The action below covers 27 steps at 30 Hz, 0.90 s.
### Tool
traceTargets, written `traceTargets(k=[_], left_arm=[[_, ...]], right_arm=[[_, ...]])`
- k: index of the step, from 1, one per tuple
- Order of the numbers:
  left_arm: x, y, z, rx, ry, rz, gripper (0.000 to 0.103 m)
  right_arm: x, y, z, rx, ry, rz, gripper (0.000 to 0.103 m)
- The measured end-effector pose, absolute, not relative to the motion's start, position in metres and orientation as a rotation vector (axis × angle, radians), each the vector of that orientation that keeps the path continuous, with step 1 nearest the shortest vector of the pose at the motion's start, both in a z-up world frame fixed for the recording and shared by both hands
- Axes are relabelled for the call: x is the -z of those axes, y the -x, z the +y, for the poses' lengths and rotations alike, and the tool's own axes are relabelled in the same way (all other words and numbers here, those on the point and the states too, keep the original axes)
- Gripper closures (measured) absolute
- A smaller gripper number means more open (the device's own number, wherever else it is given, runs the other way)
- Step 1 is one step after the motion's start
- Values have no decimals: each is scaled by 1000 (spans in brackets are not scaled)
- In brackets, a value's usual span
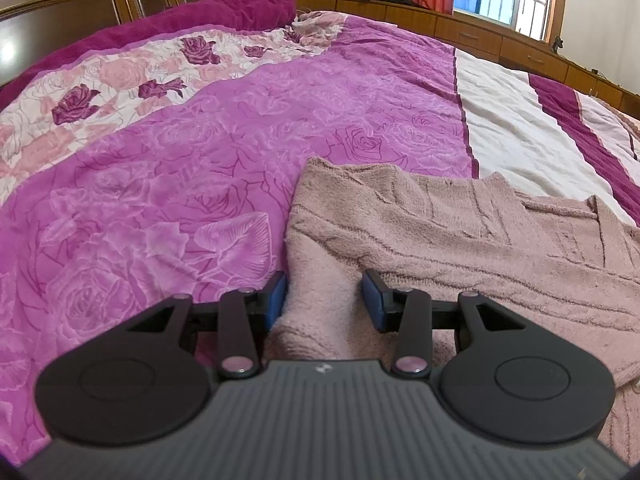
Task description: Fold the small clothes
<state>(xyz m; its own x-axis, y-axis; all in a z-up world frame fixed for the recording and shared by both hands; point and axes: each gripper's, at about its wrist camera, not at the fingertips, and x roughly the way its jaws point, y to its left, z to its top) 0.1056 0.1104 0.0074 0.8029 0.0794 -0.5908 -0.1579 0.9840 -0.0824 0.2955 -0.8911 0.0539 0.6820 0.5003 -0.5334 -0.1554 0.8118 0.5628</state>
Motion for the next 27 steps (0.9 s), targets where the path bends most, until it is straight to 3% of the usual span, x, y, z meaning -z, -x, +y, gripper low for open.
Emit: traceTargets(k=[10, 11, 15, 17, 27], left_arm=[[-19, -107, 110, -130, 89, 663, 59], [-22, -105, 111, -128, 87, 668, 58], [-40, -93, 114, -120, 74, 674, 58], [-49, -83, 115, -104, 63, 675, 58], [-81, -18, 112, -39, -2, 738, 58]], right_arm=[[-38, -287, -863, -233, -286, 793, 94], [-41, -284, -861, -225, -274, 794, 90], [-64, -258, -861, -202, -171, 760, 60], [-76, -238, -869, -215, -135, 729, 53], [-110, -139, -894, -330, -175, 734, 44]])
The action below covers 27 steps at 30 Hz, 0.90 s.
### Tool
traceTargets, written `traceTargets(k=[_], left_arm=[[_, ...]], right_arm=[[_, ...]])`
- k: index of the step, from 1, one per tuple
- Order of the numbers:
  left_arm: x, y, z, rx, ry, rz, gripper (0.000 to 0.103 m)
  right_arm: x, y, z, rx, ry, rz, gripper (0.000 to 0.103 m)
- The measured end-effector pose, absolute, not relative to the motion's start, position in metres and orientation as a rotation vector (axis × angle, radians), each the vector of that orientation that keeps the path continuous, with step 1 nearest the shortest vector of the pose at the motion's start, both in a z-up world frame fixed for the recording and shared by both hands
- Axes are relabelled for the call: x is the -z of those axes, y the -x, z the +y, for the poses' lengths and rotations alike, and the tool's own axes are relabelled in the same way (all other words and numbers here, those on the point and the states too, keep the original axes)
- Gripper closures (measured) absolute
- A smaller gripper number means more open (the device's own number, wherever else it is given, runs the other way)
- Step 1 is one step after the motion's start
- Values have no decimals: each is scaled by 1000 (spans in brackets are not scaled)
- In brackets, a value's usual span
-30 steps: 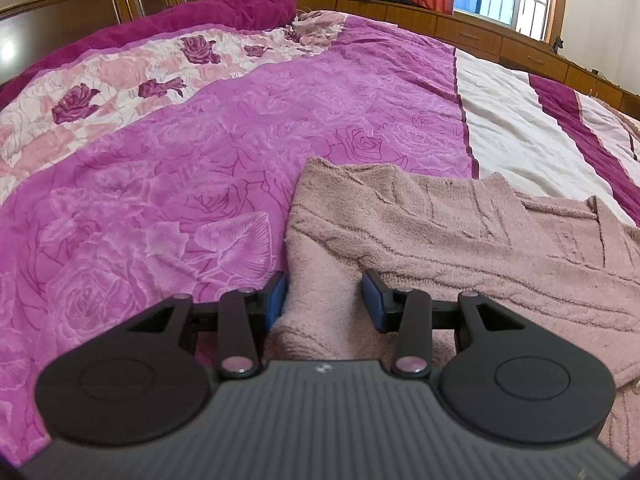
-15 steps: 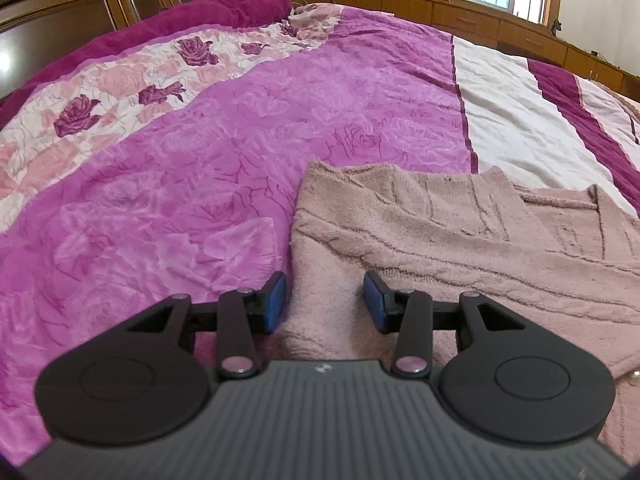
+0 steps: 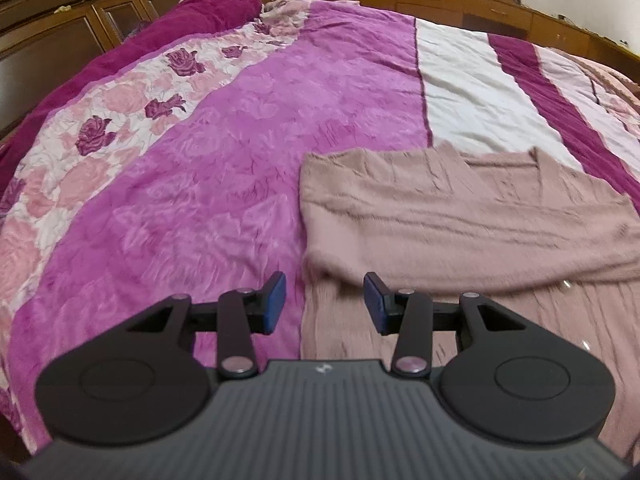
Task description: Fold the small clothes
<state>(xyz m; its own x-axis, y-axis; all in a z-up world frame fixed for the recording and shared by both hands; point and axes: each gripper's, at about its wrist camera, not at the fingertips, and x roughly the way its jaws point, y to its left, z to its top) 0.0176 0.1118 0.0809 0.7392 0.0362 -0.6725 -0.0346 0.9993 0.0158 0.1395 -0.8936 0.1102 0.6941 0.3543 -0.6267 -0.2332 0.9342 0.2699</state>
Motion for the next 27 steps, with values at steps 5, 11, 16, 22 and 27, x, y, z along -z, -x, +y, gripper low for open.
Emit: traceTargets(k=[5, 11, 16, 22, 27], left_arm=[[-88, 19, 111, 2, 4, 769, 58], [-83, 55, 107, 19, -27, 811, 58], [-76, 76, 106, 24, -37, 850, 58], [-70, 93, 107, 7, -72, 866, 58], [-63, 96, 113, -5, -58, 897, 58]], right_arm=[[-119, -93, -885, -426, -162, 739, 41], [-125, -45, -877, -488, -82, 777, 37], [-125, -19, -884, -493, -80, 814, 37], [-120, 10, -901, -482, -105, 862, 35], [-109, 25, -915, -430, -165, 939, 33]])
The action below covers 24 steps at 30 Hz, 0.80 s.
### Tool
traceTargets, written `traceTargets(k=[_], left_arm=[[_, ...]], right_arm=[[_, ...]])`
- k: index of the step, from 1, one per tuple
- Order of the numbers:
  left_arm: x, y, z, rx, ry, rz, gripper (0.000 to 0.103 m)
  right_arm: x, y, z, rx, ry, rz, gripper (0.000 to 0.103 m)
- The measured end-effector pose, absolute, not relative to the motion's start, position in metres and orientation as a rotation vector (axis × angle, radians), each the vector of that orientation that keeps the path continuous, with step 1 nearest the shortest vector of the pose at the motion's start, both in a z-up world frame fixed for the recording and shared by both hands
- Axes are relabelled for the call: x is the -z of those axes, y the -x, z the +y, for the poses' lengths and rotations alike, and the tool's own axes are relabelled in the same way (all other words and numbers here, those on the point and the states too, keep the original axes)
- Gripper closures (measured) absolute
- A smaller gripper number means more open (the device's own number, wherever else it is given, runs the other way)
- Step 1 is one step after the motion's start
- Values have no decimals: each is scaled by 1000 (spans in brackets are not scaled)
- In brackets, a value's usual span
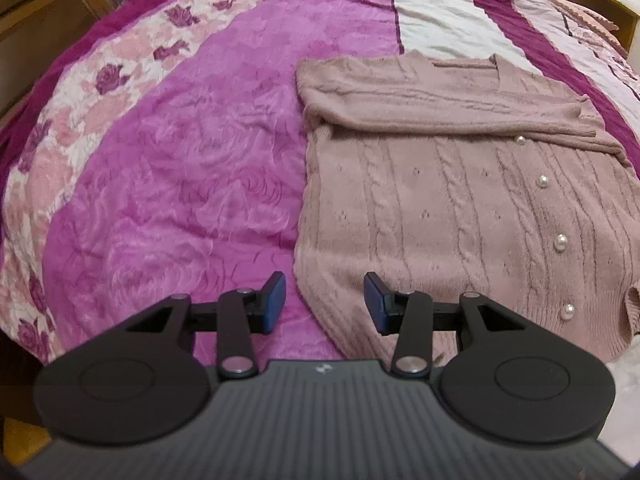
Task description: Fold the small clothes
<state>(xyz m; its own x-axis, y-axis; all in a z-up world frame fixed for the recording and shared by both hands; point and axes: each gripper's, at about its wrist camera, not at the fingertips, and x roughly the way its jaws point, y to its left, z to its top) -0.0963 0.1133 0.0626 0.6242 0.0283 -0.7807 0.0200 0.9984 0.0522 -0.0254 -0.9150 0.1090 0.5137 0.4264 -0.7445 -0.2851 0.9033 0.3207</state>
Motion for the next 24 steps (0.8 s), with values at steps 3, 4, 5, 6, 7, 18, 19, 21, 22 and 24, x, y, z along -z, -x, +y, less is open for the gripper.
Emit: traceTargets(k=[3, 4, 5, 6, 7, 18, 19, 21, 22, 24], left_arm=[[-55, 95, 116, -14, -41, 922, 58], [-53, 95, 115, -19, -46, 928, 58], [-52, 94, 114, -25, -60, 932, 58], [-51, 94, 112, -29, -78, 933, 58], [-51, 94, 109, -31, -94, 933, 58], [-39, 86, 93, 62, -33, 985, 51], [-36, 85, 92, 66, -25, 990, 51], [-32, 83, 91, 64, -20, 1001, 51], [-31, 82, 90, 65, -20, 1004, 51], [-30, 80, 89, 71, -18, 1008, 51]], right_arm=[[-93, 25, -917, -446, -236, 1021, 31], [-88, 26, -915, -447, -244, 1035, 30], [-85, 26, -911, -448, -228, 1038, 29], [-84, 27, -905, -450, -201, 1036, 28], [-83, 27, -899, -457, -174, 1038, 27], [-74, 26, -883, -508, -143, 1073, 27], [-73, 25, -883, -508, -142, 1073, 27], [-73, 25, -883, -508, -143, 1072, 27], [-73, 25, -884, -508, -143, 1073, 27], [-73, 25, -884, -509, -142, 1073, 27]])
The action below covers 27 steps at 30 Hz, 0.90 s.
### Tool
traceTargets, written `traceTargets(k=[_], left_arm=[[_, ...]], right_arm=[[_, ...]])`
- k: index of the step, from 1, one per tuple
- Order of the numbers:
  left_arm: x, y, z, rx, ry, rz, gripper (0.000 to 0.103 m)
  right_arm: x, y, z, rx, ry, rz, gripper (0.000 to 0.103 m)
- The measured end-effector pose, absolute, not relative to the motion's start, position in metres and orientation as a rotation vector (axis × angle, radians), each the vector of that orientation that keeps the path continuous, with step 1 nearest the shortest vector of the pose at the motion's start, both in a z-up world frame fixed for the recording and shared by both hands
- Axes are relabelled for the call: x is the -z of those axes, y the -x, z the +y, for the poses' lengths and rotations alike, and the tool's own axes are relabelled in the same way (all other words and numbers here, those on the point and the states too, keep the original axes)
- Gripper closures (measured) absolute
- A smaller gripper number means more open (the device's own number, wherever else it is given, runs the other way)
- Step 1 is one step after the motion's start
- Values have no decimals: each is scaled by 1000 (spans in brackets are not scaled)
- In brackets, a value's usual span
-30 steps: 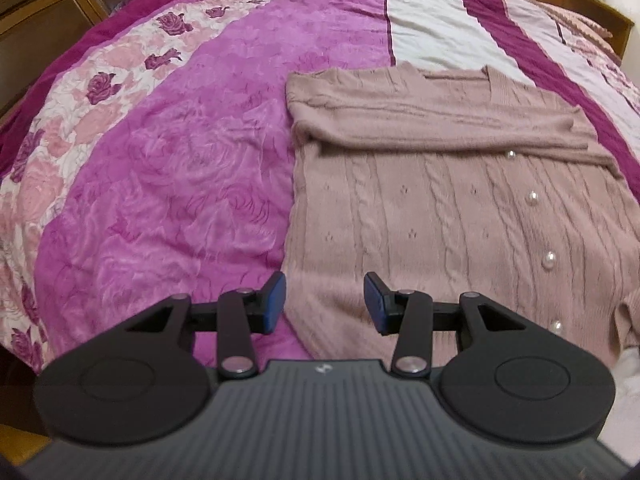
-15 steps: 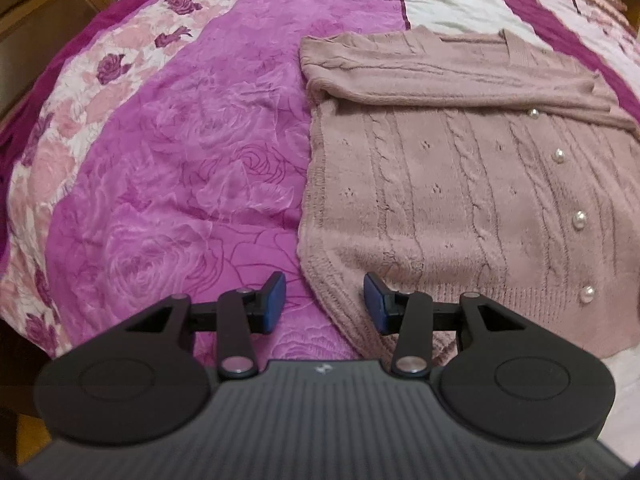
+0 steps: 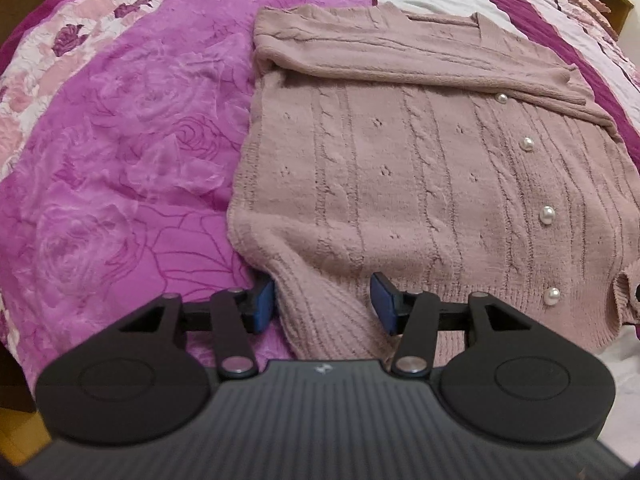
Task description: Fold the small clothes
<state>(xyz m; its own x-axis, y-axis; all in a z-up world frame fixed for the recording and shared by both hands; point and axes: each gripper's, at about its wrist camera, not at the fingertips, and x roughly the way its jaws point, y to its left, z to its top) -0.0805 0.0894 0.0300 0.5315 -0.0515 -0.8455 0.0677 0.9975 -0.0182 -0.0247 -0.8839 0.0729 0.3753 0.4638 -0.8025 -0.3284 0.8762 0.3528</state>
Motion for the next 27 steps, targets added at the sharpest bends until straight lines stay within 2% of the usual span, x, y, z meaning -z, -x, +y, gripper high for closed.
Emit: traceTargets(k=[8, 15, 27], left_arm=[[-27, 79, 90, 77, -8, 1014, 51], [-22, 80, 89, 95, -4, 1026, 51], [-17, 78, 90, 142, 26, 1027, 52]], right_arm=[[-70, 22, -879, -510, -118, 1080, 27], [-67, 22, -873, -517, -86, 1097, 22], [-65, 17, -866, -493, -47, 1127, 22]])
